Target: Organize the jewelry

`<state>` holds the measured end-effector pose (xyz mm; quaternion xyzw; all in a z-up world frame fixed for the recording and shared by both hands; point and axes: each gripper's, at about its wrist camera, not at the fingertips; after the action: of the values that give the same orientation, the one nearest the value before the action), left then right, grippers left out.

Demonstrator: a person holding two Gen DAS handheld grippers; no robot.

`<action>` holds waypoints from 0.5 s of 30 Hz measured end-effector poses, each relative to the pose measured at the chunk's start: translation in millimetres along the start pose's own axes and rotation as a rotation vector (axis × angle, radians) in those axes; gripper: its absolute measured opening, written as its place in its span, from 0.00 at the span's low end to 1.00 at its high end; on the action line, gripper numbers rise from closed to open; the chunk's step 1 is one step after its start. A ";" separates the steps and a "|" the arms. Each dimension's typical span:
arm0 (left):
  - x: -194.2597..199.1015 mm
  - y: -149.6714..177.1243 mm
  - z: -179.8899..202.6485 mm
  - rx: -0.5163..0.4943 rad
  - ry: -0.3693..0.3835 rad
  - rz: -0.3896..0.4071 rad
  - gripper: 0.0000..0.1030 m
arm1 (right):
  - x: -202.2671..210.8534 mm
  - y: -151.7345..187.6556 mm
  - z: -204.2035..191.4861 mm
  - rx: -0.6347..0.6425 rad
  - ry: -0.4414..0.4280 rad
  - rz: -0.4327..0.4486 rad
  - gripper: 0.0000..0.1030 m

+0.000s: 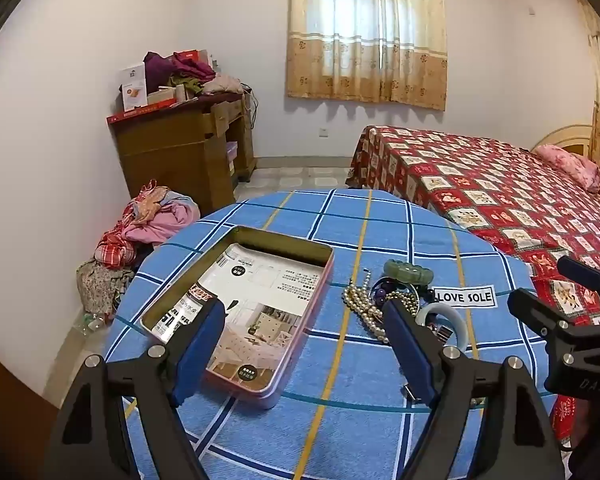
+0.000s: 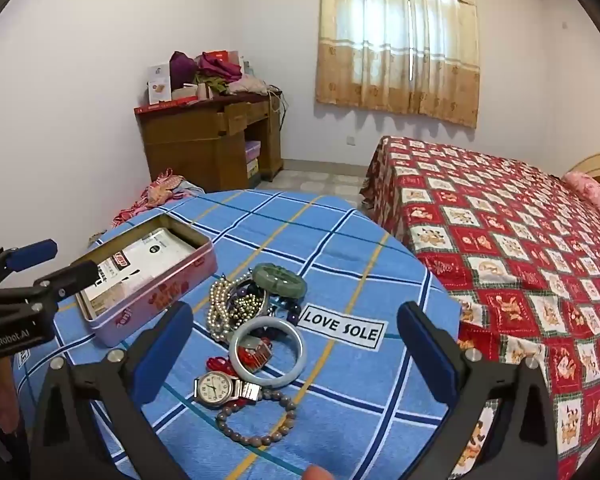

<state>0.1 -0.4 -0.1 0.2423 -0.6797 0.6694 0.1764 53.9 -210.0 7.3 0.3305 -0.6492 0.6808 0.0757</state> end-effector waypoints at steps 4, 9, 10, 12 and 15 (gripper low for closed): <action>3.1 2.9 -3.0 0.012 0.004 0.003 0.79 | -1.1 2.5 -1.7 -0.001 0.004 0.005 1.00; 0.7 0.7 -1.1 -0.015 -0.021 -0.014 0.79 | -2.1 3.9 -1.8 -0.002 0.001 -0.003 1.00; 2.4 0.9 0.5 -0.018 -0.024 -0.012 0.79 | -2.4 8.6 -0.6 -0.001 0.000 -0.003 1.00; -0.7 0.8 0.2 -0.018 -0.027 -0.012 0.79 | -3.6 9.2 0.5 0.000 0.001 -0.002 1.00; -1.4 2.1 0.1 -0.019 -0.031 -0.008 0.79 | -4.3 6.8 1.2 0.000 0.004 -0.003 1.00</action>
<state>0.0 -0.4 -2.6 0.2535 -0.6879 0.6583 0.1708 54.0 -210.7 -0.8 0.3302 -0.6485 0.6813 0.0782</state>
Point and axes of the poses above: each gripper's, at about its wrist camera, not at the fingertips, and x roughly against the way its jaws point, z to its right, y to its underside, and after that the axes turned 5 degrees about -y, right-handed
